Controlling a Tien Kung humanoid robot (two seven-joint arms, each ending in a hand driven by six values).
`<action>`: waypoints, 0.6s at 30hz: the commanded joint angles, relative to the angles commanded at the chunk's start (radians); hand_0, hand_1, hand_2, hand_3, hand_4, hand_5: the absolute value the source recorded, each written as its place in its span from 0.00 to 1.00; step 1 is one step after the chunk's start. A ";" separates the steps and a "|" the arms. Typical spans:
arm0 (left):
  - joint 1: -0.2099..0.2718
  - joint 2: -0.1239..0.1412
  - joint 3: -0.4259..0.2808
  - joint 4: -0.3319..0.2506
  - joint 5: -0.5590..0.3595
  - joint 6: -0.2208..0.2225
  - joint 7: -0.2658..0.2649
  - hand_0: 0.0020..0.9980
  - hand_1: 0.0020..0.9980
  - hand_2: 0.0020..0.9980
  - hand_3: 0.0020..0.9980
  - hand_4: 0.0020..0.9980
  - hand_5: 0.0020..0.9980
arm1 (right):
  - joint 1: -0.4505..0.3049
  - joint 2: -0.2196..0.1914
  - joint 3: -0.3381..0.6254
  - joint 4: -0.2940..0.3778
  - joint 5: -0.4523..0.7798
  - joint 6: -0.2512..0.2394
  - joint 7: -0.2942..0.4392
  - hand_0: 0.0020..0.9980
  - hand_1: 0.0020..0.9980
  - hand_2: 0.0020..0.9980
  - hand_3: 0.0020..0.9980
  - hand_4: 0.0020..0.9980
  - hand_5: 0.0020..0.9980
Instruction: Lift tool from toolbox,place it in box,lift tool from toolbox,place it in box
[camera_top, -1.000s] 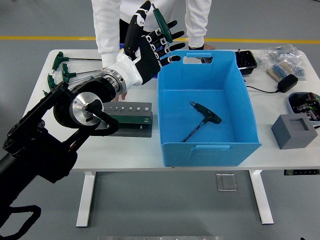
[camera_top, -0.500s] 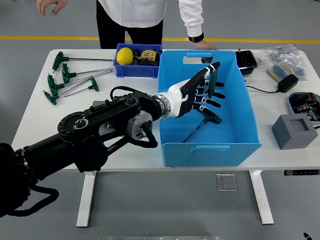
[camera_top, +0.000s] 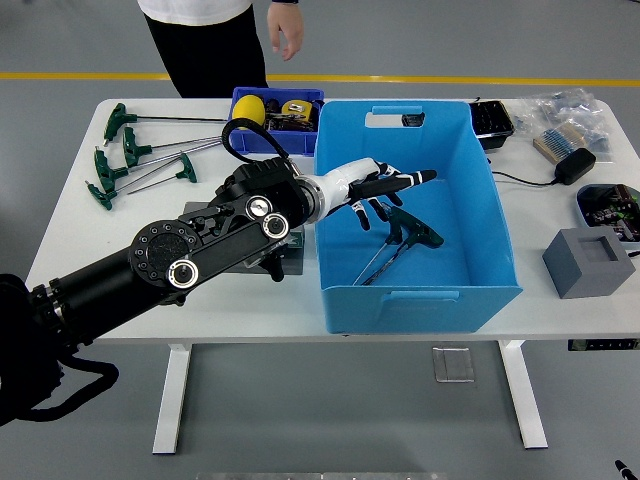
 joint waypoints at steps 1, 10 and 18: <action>0.005 0.000 -0.007 -0.013 0.039 0.001 -0.010 0.32 0.56 0.74 0.91 0.91 1.00 | -0.001 0.001 0.001 0.000 0.000 0.000 0.000 0.62 0.53 0.65 0.76 0.99 0.94; 0.143 0.031 -0.197 -0.123 0.413 0.174 -0.192 0.41 0.61 0.74 0.87 0.86 1.00 | -0.008 0.009 0.016 0.000 0.004 -0.002 0.001 0.62 0.53 0.65 0.76 0.99 0.94; 0.316 0.093 -0.414 -0.137 0.751 0.284 -0.465 0.83 0.87 0.93 0.85 0.86 0.72 | -0.012 0.014 0.021 0.000 0.011 -0.002 0.002 0.61 0.53 0.65 0.76 0.99 0.94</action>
